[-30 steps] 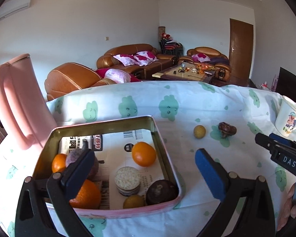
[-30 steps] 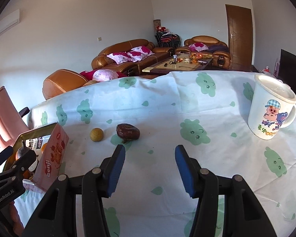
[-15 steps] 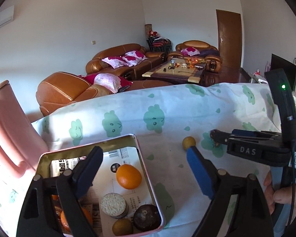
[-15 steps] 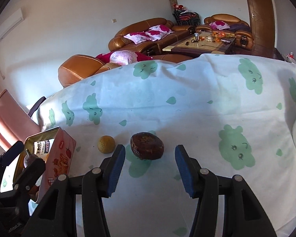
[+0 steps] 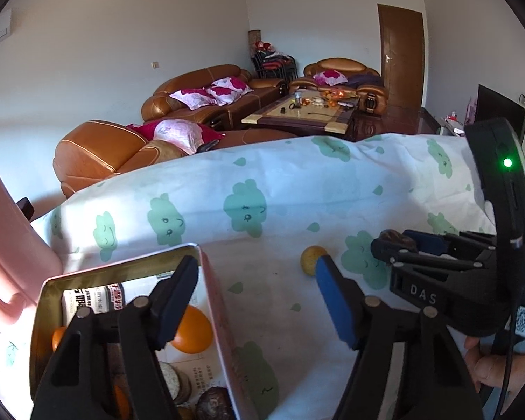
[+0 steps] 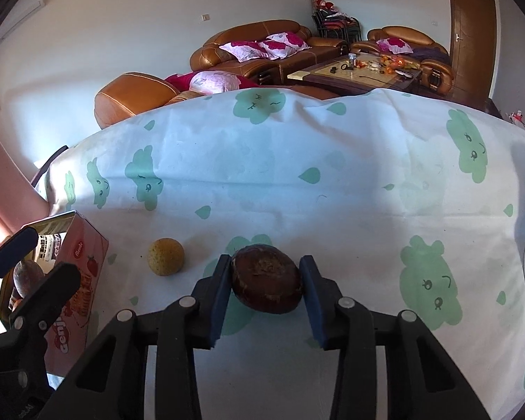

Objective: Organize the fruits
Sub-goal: 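Grasp the brown date-like fruit with the right tool while the left tool grasps the small yellow fruit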

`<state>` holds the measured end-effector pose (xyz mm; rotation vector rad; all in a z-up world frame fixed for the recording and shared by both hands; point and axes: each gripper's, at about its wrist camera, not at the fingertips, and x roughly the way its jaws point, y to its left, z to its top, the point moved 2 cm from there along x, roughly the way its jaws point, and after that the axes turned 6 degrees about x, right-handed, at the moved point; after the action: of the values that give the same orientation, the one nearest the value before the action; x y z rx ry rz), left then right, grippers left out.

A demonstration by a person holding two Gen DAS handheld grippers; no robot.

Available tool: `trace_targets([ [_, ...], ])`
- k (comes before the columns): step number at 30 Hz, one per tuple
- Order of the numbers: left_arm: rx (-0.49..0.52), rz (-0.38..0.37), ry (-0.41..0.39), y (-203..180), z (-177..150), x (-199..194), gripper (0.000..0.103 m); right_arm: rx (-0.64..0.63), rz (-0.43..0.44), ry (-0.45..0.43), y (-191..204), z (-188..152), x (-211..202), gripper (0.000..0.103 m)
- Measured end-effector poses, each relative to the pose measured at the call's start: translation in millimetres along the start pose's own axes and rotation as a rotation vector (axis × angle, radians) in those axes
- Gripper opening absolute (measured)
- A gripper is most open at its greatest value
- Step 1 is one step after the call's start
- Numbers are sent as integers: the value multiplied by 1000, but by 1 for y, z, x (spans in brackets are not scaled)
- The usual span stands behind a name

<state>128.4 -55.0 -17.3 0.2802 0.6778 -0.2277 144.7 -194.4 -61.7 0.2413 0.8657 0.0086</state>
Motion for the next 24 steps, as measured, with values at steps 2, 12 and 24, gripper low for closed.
trace_targets([
  [2, -9, -22, 11, -8, 4, 5, 69, 34, -5, -24, -14, -2, -11, 41],
  [12, -91, -73, 187, -37, 10, 72, 43, 104, -70, -142, -63, -7, -59, 41],
  [24, -119, -96, 178, -39, 11, 78, 27, 107, -43, -135, -61, -9, -55, 41],
])
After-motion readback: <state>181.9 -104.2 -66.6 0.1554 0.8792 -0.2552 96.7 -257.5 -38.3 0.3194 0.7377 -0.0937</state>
